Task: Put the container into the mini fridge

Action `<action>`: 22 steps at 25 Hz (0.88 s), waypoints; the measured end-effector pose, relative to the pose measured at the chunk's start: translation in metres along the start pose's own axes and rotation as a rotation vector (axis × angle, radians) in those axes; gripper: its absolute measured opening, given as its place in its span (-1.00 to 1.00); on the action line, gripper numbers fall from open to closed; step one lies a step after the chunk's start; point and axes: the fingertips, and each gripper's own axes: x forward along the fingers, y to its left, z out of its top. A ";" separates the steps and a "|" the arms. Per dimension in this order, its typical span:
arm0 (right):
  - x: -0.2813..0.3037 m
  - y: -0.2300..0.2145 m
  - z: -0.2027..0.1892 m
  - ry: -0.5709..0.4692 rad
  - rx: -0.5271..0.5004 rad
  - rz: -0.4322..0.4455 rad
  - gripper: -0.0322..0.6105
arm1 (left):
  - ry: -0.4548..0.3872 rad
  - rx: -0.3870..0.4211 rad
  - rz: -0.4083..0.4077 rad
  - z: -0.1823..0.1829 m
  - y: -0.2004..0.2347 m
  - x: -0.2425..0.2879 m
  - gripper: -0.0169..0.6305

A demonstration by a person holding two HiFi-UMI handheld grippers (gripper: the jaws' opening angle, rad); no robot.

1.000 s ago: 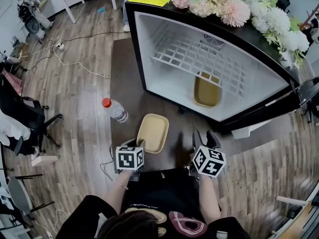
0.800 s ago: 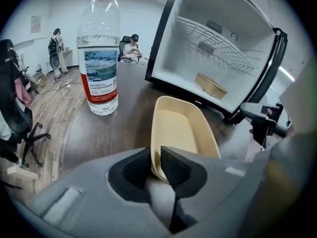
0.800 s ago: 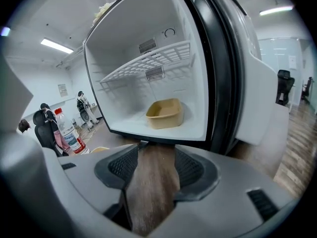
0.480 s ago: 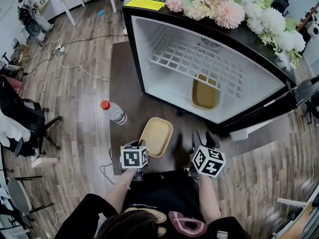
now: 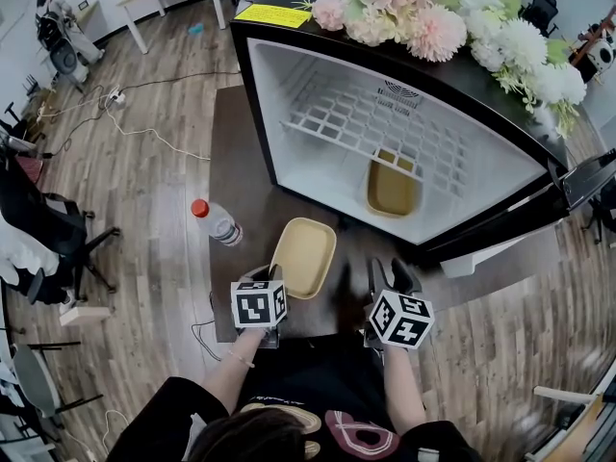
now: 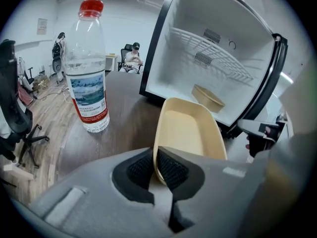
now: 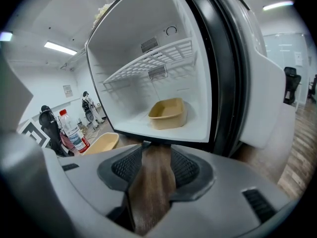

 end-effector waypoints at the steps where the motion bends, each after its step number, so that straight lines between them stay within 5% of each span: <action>1: -0.001 -0.001 0.002 -0.006 0.001 -0.001 -0.35 | -0.011 -0.002 -0.004 0.005 -0.003 -0.001 -0.88; 9: -0.007 -0.004 0.012 -0.043 0.010 0.016 -0.77 | -0.088 -0.003 -0.011 0.044 -0.018 -0.006 -0.88; 18: -0.009 -0.012 -0.025 0.068 0.055 0.019 -0.87 | -0.153 -0.022 0.052 0.095 -0.016 0.008 -0.88; 22: -0.011 -0.001 -0.023 0.039 0.065 0.113 -0.87 | -0.159 -0.022 0.062 0.110 -0.021 0.017 -0.88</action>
